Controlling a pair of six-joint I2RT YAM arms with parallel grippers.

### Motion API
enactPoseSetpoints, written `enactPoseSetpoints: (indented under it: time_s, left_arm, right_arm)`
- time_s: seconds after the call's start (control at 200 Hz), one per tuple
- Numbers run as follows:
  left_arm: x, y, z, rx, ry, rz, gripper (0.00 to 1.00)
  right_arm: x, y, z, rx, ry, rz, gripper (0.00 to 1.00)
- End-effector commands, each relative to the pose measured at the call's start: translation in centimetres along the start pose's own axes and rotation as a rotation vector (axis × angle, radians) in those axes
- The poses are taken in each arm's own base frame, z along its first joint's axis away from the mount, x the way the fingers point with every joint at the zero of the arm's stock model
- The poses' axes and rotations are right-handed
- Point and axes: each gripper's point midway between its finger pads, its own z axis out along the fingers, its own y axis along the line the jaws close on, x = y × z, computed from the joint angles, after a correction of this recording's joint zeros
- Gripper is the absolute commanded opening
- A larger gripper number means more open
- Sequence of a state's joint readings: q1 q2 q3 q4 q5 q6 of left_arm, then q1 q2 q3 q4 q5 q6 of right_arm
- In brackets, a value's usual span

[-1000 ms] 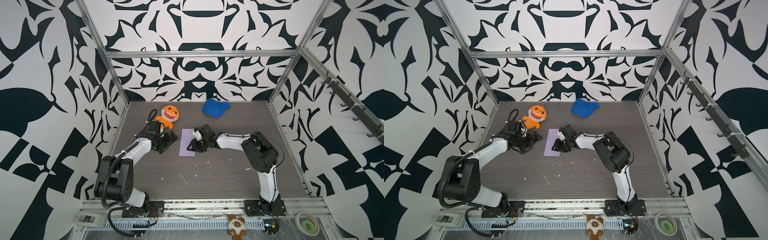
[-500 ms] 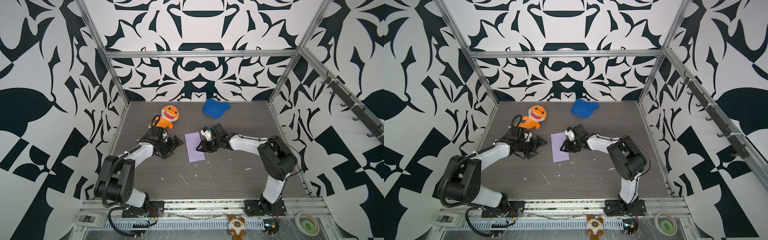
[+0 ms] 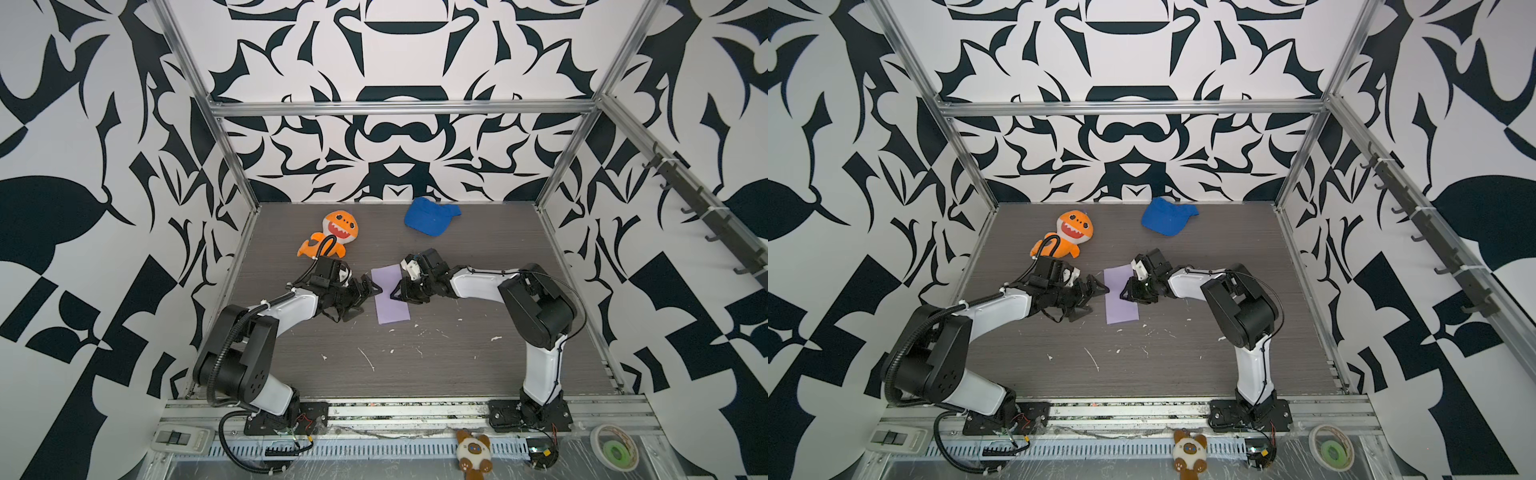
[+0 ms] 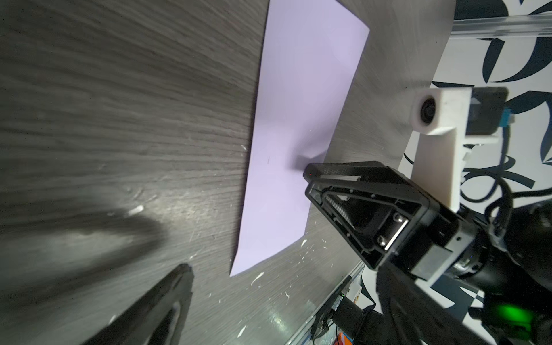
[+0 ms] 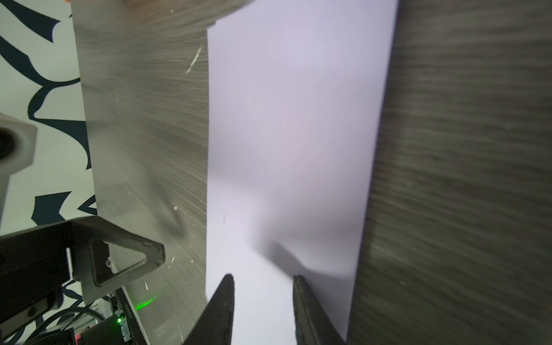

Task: Fold a paper plane with a square sheet of paper (pick it up from the middle)

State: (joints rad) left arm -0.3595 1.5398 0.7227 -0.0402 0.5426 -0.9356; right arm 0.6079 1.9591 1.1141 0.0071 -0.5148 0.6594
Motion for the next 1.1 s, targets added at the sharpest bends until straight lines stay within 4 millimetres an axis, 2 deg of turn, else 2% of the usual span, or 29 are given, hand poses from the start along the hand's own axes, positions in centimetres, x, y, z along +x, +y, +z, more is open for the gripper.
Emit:
enactPoseSetpoints:
  time_s: [0.0, 0.19, 0.47, 0.485, 0.79, 1.095]
  left_arm:
    - [-0.2, -0.3, 0.4, 0.023, 0.007, -0.01, 1.0]
    - [-0.1, 0.3, 1.3, 0.023, 0.026, -0.031, 0.96]
    - [-0.2, 1.2, 2.5, 0.013, 0.05, -0.055, 0.86]
    - [-0.3, 1.2, 2.6, 0.013, 0.05, -0.055, 0.82]
    - [-1.0, 1.1, 4.0, 0.022, 0.08, -0.027, 0.62]
    - [-1.3, 0.6, 4.6, 0.076, 0.091, 0.162, 0.61]
  right_arm:
    - [-2.0, 1.5, -0.6, -0.039, -0.048, -0.009, 0.37]
    - [-1.8, 0.4, -0.5, -0.033, -0.037, 0.018, 0.37]
    - [-1.4, -0.6, 0.0, -0.046, -0.016, 0.059, 0.36]
    - [-1.4, -0.6, 0.0, -0.049, -0.015, 0.064, 0.36]
    - [-1.4, -1.4, 0.0, -0.098, -0.009, 0.126, 0.36]
    - [-1.3, -1.6, 0.2, -0.12, 0.006, 0.143, 0.36]
